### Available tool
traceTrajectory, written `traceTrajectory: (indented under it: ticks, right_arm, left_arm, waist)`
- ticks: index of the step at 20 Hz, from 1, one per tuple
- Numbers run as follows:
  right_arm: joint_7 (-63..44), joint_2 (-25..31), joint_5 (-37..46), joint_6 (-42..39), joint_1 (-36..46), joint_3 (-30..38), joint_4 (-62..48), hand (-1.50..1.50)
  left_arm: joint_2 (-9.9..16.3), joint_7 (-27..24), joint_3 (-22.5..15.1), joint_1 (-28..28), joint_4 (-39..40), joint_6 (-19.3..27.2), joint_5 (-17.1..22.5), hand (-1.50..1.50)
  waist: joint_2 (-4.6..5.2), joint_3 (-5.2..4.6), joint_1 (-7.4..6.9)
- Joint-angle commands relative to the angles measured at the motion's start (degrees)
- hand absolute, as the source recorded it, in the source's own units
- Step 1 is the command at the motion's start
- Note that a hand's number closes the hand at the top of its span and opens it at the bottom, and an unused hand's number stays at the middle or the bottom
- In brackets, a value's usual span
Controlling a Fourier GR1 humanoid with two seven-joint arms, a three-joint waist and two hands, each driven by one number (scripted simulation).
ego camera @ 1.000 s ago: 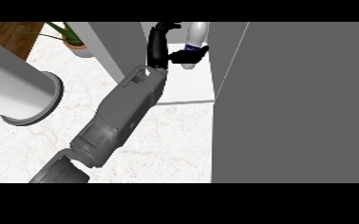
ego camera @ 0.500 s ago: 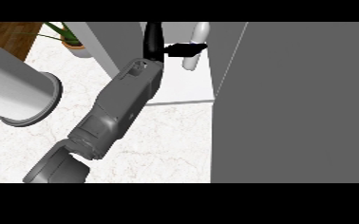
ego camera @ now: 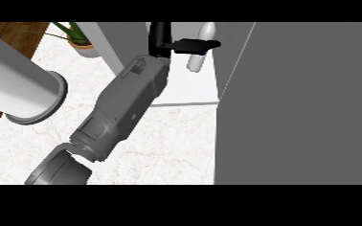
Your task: Pick up the bottled water, place it into the cabinet and close the cabinet
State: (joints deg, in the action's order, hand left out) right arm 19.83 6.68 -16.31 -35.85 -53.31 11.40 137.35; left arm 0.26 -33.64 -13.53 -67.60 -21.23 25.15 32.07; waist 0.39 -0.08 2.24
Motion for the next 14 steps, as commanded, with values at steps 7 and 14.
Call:
traceTrajectory:
  ticks: [7,14]
  right_arm:
    - [-6.5,0.0,-5.3,2.5,-1.3,-0.4,9.5,-1.5]
    - [-5.4,-0.3,-2.2,2.3,0.7,-1.5,5.5,-1.5]
  left_arm:
    - [-0.3,1.8,-5.7,10.6,-13.3,-4.3,1.9,-1.5]
    - [0.4,9.8,-12.4,20.8,-33.8,0.9,2.0,-1.5]
  waist:
    - [-0.7,0.0,-2.19]
    - [-1.07,0.05,-3.36]
